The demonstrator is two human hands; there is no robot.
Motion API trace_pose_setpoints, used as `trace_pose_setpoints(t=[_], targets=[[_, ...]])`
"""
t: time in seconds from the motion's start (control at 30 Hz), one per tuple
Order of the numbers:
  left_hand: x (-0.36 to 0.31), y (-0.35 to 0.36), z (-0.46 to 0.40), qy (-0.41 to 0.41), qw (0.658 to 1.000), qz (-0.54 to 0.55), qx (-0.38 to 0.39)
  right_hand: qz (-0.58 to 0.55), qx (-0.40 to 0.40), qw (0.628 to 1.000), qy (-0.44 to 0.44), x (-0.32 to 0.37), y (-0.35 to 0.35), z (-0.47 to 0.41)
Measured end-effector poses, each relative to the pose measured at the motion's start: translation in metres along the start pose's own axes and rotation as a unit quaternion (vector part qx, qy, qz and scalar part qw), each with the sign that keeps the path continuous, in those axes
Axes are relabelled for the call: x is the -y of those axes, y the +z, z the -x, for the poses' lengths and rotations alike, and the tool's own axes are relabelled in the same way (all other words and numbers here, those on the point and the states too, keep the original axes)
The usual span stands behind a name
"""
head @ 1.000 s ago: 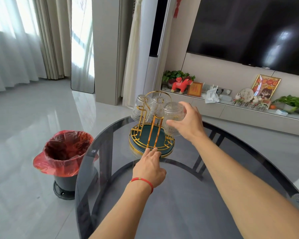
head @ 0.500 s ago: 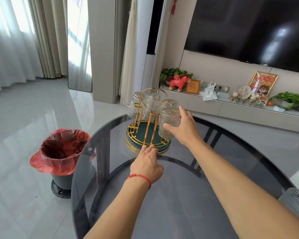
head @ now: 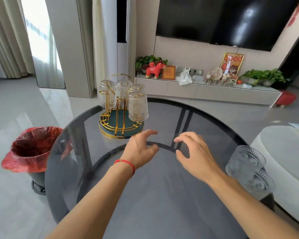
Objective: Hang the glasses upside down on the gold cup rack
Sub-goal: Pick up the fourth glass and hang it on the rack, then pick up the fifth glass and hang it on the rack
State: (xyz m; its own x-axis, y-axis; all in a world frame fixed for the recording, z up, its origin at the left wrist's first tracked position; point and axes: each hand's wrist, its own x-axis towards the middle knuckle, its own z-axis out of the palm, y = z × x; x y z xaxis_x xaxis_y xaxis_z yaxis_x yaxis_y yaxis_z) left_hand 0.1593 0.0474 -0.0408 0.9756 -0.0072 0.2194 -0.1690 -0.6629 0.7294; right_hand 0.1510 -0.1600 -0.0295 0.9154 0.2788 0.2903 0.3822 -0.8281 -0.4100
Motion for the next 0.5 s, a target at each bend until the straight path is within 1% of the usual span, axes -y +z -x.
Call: trace_pose_setpoints(t=[0.07, 0.13, 0.2, 0.27, 0.33, 0.4, 0.5], targets=[[-0.018, 0.012, 0.011, 0.023, 0.999, 0.021, 0.043, 0.035, -0.002, 0.999, 0.036, -0.014, -0.017, 0.013], [-0.029, 0.023, 0.025, 0.041, 0.996, 0.023, 0.075, 0.049, -0.026, 0.996, 0.071, -0.021, -0.035, 0.021], [-0.036, 0.031, 0.038, 0.067, 0.994, 0.006, 0.088, 0.062, -0.073, 0.991, 0.092, -0.027, -0.051, 0.028], [-0.039, 0.034, 0.049, 0.087, 0.992, -0.008, 0.088, 0.099, -0.098, 0.983, 0.12, -0.033, -0.065, 0.037], [-0.041, 0.035, 0.055, 0.084, 0.993, -0.005, 0.086, 0.16, -0.095, 0.965, 0.187, -0.039, -0.075, 0.048], [-0.044, 0.035, 0.059, 0.069, 0.994, 0.011, 0.086, 0.2, -0.083, 0.936, 0.276, -0.046, -0.082, 0.06], [-0.047, 0.035, 0.063, 0.059, 0.994, 0.025, 0.087, 0.189, -0.033, 0.911, 0.366, -0.053, -0.082, 0.079]])
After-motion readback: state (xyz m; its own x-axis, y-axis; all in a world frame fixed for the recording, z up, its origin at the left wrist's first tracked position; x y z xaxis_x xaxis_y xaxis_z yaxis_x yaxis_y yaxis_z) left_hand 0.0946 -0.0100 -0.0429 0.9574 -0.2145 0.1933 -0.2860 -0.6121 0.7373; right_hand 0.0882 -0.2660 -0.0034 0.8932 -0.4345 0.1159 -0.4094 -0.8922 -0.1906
